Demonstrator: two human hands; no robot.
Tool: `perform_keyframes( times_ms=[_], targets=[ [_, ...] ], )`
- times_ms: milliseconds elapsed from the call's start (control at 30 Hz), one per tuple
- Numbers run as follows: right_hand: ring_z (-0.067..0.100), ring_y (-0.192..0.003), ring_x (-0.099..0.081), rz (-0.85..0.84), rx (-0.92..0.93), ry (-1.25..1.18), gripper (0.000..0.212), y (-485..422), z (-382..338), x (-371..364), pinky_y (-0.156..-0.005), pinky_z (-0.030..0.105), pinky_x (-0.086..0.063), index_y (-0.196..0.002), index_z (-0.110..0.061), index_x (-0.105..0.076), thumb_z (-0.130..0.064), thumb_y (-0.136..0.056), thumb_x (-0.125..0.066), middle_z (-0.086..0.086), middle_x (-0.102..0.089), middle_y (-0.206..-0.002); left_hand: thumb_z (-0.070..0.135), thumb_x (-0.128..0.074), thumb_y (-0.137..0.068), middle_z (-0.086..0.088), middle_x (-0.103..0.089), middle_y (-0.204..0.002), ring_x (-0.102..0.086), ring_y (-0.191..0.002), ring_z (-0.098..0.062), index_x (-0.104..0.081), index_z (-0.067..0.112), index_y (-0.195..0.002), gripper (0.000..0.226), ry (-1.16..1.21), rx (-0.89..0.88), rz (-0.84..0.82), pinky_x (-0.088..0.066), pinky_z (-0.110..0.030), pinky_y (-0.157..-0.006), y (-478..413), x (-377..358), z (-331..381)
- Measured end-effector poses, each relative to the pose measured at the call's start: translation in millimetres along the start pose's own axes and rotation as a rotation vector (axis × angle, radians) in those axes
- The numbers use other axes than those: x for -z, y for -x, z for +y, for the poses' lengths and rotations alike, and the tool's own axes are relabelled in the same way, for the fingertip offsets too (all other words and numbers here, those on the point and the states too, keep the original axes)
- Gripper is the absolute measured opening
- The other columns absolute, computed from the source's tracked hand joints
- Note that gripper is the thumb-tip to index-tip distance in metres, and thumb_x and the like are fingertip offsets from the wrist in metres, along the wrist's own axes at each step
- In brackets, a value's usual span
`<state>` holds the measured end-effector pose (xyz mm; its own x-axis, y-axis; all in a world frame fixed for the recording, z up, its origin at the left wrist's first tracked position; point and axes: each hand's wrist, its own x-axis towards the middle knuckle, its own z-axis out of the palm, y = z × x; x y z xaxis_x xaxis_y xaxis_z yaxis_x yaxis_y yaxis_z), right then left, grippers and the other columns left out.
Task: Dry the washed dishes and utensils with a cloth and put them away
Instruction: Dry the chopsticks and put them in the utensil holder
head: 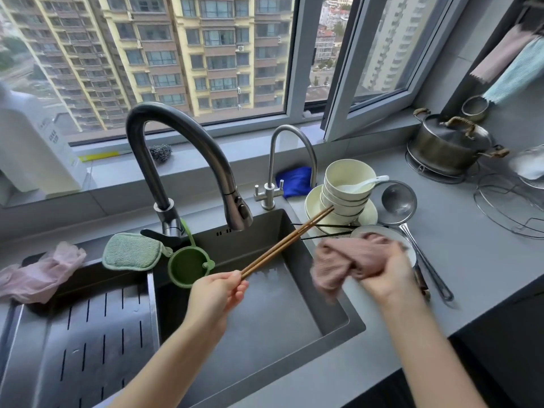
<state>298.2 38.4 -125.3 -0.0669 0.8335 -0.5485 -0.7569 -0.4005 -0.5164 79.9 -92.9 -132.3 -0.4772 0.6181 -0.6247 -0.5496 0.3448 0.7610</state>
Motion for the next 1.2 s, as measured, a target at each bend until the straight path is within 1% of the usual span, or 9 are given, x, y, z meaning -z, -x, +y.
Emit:
perform_keyframes(
  times_ms=[100, 167, 233, 300, 367, 433, 600, 933, 1200],
  targets=[
    [0.024, -0.074, -0.062, -0.117, -0.123, 0.022, 0.064, -2.1, 47.9, -16.0, -0.088, 0.039, -0.044, -0.060, -0.011, -0.060, -0.053, -0.096, -0.027, 0.006, -0.062, -0.063, 0.000, -0.052, -0.094, -0.010, -0.057, -0.062, -0.048, -0.048, -0.010, -0.063, -0.004, -0.078, 0.020, -0.090, -0.081, -0.079, -0.045, -0.012, -0.042, 7.2, -32.7, -9.3],
    [0.029, -0.095, -0.056, -0.171, -0.187, 0.107, 0.062, 1.4, 67.9, -24.1, -0.095, 0.044, -0.038, -0.083, -0.010, -0.058, -0.060, -0.094, -0.024, 0.014, -0.059, -0.081, -0.001, -0.050, -0.094, -0.006, -0.053, -0.054, -0.043, -0.040, -0.006, -0.063, -0.005, -0.070, 0.027, -0.164, -0.140, -0.109, -0.038, -0.013, -0.040, 10.4, -49.7, -14.2],
    [0.035, -0.101, -0.048, -0.234, -0.181, 0.172, 0.039, 9.0, 78.1, -27.7, -0.089, 0.047, -0.042, -0.092, -0.010, -0.051, -0.045, -0.097, -0.034, 0.016, -0.052, -0.087, -0.001, -0.052, -0.090, -0.003, -0.048, -0.047, -0.037, -0.035, -0.005, -0.063, -0.008, -0.066, 0.028, -0.251, -0.211, -0.090, -0.032, -0.014, -0.039, 10.9, -59.9, -15.4],
    [0.032, -0.090, -0.058, -0.265, -0.078, 0.261, 0.010, 13.9, 84.1, -26.3, -0.072, 0.038, -0.053, -0.102, -0.008, -0.051, -0.011, -0.095, -0.045, 0.017, -0.054, -0.092, -0.002, -0.053, -0.087, -0.007, -0.047, -0.047, -0.038, -0.038, -0.009, -0.064, -0.015, -0.068, 0.025, -0.317, -0.267, -0.088, -0.032, -0.016, -0.039, 10.3, -65.2, -13.7],
    [0.022, -0.083, -0.065, -0.224, 0.076, 0.428, 0.029, 13.6, 88.0, -22.3, -0.063, 0.028, -0.054, -0.113, -0.006, -0.051, 0.011, -0.089, -0.047, 0.014, -0.057, -0.096, 0.000, -0.055, -0.087, -0.011, -0.050, -0.053, -0.040, -0.045, -0.014, -0.064, -0.015, -0.069, 0.025, -0.357, -0.280, -0.154, -0.031, -0.017, -0.042, 10.7, -68.0, -11.3],
    [0.019, -0.085, -0.065, -0.198, 0.173, 0.496, 0.031, 14.6, 86.7, -24.5, -0.065, 0.024, -0.054, -0.115, -0.004, -0.054, 0.012, -0.089, -0.051, 0.013, -0.059, -0.098, 0.009, -0.059, -0.089, -0.008, -0.054, -0.052, -0.038, -0.043, -0.009, -0.067, -0.009, -0.071, 0.027, -0.421, -0.281, -0.201, -0.028, -0.017, -0.042, 11.0, -68.9, -9.3],
    [0.014, -0.056, -0.066, -0.144, 0.230, 0.398, 0.023, 11.5, 73.9, -41.6, -0.053, 0.025, -0.054, -0.110, 0.005, -0.055, 0.012, -0.088, -0.053, 0.010, -0.061, -0.079, 0.004, -0.056, -0.089, -0.006, -0.045, -0.047, -0.027, -0.042, -0.012, -0.068, -0.006, -0.064, 0.030, -0.479, -0.272, -0.254, -0.021, -0.019, -0.042, 3.9, -74.4, 2.2],
    [0.016, -0.060, -0.065, 0.065, 0.268, 0.177, 0.017, -35.4, -2.5, -49.2, -0.050, 0.026, -0.056, -0.094, 0.003, -0.059, 0.017, -0.084, -0.055, 0.013, -0.062, -0.086, 0.003, -0.056, -0.092, -0.008, -0.047, -0.052, -0.030, -0.038, -0.008, -0.068, -0.007, -0.076, 0.023, -0.435, -0.072, -0.401, -0.023, -0.015, -0.036, 5.1, -50.1, 20.6],
    [0.009, -0.038, -0.055, -0.007, 0.270, 0.090, 0.021, -34.2, -38.0, -58.7, -0.038, 0.020, -0.044, -0.078, -0.007, -0.056, 0.005, -0.094, -0.049, 0.003, -0.061, -0.053, 0.001, -0.052, -0.093, -0.008, -0.049, -0.054, -0.032, -0.037, -0.006, -0.065, -0.008, -0.078, 0.022, -0.344, -0.073, -0.408, -0.025, -0.013, -0.034, 7.8, -35.1, 29.8]
  ],
)
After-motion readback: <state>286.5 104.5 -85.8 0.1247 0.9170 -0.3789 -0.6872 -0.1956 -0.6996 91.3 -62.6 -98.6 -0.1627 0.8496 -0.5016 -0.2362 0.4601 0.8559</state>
